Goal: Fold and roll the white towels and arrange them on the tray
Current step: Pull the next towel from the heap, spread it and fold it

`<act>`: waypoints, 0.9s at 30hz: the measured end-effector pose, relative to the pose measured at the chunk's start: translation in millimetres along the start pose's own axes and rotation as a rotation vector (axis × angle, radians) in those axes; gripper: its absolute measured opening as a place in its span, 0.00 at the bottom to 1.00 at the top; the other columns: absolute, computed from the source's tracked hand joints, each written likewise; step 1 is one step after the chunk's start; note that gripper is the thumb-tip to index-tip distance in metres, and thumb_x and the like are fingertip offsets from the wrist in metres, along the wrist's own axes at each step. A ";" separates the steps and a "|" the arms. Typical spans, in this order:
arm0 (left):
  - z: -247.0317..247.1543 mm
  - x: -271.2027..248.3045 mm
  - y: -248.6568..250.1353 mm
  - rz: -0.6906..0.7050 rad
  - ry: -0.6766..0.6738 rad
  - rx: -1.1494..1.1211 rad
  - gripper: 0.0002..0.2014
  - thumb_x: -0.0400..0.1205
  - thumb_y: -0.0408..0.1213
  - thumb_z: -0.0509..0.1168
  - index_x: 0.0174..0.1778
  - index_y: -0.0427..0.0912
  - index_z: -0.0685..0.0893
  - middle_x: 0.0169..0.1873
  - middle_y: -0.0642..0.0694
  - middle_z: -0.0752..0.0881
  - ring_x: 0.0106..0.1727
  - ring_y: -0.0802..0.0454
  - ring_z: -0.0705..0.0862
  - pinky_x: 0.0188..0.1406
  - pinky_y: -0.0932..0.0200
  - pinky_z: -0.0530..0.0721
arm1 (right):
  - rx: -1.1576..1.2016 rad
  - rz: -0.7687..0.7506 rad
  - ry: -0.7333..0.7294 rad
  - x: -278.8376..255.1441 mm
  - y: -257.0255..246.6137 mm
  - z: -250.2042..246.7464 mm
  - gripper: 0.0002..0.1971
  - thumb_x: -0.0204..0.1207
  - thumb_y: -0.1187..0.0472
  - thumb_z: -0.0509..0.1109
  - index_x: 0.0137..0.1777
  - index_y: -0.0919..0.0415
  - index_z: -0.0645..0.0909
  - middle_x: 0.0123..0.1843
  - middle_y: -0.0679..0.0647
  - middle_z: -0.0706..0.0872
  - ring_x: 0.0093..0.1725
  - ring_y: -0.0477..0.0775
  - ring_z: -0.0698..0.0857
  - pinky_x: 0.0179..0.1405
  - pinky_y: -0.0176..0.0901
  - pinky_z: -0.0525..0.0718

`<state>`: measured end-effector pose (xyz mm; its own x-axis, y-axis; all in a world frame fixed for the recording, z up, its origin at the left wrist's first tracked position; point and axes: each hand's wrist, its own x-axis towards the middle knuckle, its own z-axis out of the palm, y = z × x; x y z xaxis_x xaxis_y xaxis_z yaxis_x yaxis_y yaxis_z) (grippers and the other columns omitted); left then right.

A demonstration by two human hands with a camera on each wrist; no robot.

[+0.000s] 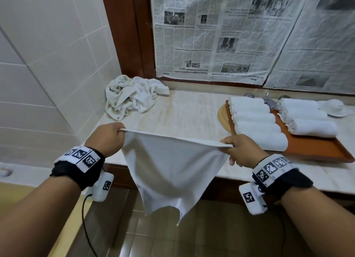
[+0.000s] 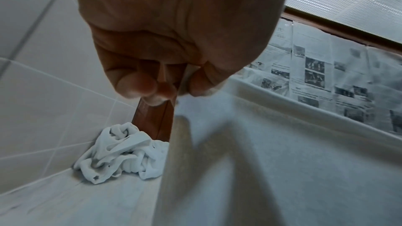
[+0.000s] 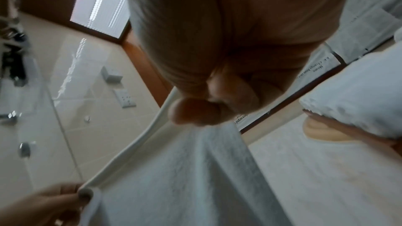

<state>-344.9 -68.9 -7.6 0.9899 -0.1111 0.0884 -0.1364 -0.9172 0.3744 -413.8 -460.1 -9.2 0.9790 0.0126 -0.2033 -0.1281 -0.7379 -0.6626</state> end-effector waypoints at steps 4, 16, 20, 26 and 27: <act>5.4 19.9 7.7 -0.158 0.047 -0.346 0.12 0.84 0.28 0.54 0.43 0.43 0.82 0.32 0.38 0.85 0.28 0.41 0.82 0.26 0.56 0.78 | 0.487 0.085 0.120 25.3 -1.6 -3.8 0.07 0.86 0.64 0.66 0.55 0.59 0.86 0.48 0.59 0.88 0.30 0.55 0.89 0.26 0.47 0.85; 7.1 219.6 45.7 -0.269 0.176 -1.372 0.07 0.90 0.32 0.56 0.51 0.37 0.78 0.44 0.37 0.86 0.44 0.45 0.92 0.37 0.59 0.89 | 0.859 0.039 0.514 197.6 -37.7 -42.7 0.12 0.87 0.71 0.57 0.51 0.55 0.78 0.53 0.58 0.88 0.46 0.56 0.93 0.48 0.44 0.88; 11.3 308.6 51.4 -0.186 0.189 -1.274 0.11 0.88 0.30 0.55 0.43 0.43 0.79 0.47 0.37 0.86 0.47 0.44 0.92 0.40 0.54 0.89 | 0.730 0.037 0.647 259.7 -51.9 -67.1 0.13 0.84 0.74 0.58 0.52 0.57 0.81 0.54 0.60 0.89 0.46 0.52 0.92 0.47 0.43 0.89; 37.0 392.6 52.1 -0.173 0.162 -1.157 0.10 0.88 0.31 0.55 0.45 0.42 0.80 0.51 0.36 0.88 0.47 0.48 0.92 0.37 0.58 0.88 | 0.543 0.100 0.764 333.0 -44.9 -72.6 0.14 0.79 0.70 0.65 0.45 0.46 0.82 0.44 0.50 0.91 0.48 0.51 0.91 0.57 0.58 0.89; 43.4 402.7 51.8 -0.187 0.162 -1.137 0.11 0.88 0.32 0.55 0.44 0.42 0.80 0.52 0.35 0.88 0.46 0.49 0.92 0.38 0.56 0.89 | 0.521 0.111 0.786 342.7 -42.7 -72.9 0.14 0.79 0.69 0.65 0.45 0.47 0.82 0.43 0.48 0.91 0.47 0.50 0.91 0.56 0.56 0.89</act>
<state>48.3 -177.8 7.3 0.9928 0.1155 0.0302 -0.0267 -0.0323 0.9991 -61.3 -473.5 1.9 0.7588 -0.6376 0.1330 -0.0959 -0.3113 -0.9455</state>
